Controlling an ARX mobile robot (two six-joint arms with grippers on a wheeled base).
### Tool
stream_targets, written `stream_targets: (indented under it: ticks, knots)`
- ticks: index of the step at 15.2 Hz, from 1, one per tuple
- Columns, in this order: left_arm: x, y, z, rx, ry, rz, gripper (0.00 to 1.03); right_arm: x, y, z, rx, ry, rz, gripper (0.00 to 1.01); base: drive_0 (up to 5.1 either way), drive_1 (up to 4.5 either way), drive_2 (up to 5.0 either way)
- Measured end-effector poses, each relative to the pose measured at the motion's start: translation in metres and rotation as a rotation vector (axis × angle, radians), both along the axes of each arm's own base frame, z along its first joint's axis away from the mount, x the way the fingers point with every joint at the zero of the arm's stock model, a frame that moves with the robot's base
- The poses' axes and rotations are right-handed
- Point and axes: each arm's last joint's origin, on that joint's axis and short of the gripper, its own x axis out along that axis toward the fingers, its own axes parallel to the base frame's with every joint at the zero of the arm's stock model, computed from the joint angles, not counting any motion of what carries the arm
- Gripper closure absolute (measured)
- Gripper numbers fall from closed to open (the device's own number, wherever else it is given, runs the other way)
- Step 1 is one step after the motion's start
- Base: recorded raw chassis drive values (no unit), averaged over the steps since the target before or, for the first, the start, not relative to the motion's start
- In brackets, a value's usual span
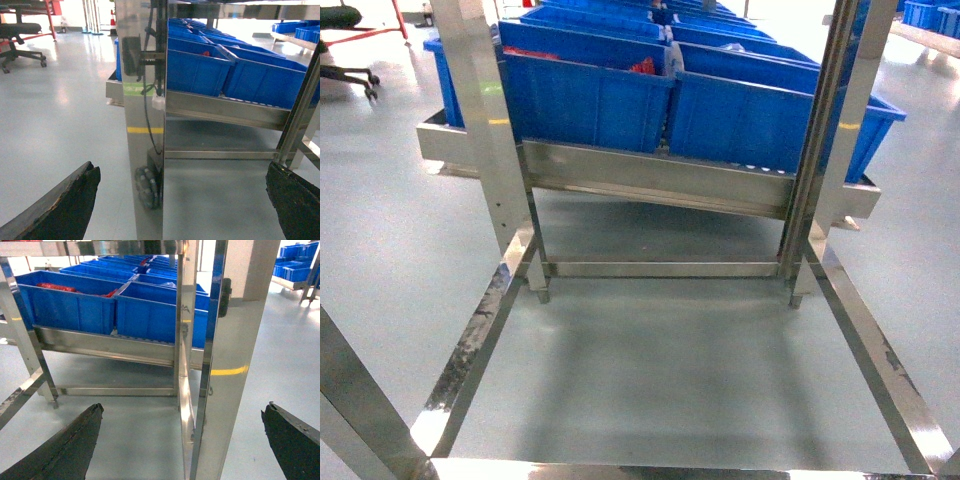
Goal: Pick capacitor and pack into box
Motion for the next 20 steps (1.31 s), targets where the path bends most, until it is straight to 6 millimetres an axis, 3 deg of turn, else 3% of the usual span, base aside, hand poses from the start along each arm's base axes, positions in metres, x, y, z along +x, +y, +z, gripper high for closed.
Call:
stream_targets:
  ticks: [20]
  knots:
    - [0.0, 0.0, 0.0, 0.0, 0.0, 0.0, 0.05, 0.0, 0.0, 0.0, 0.0, 0.0, 0.0, 0.03, 0.0, 0.0, 0.0]
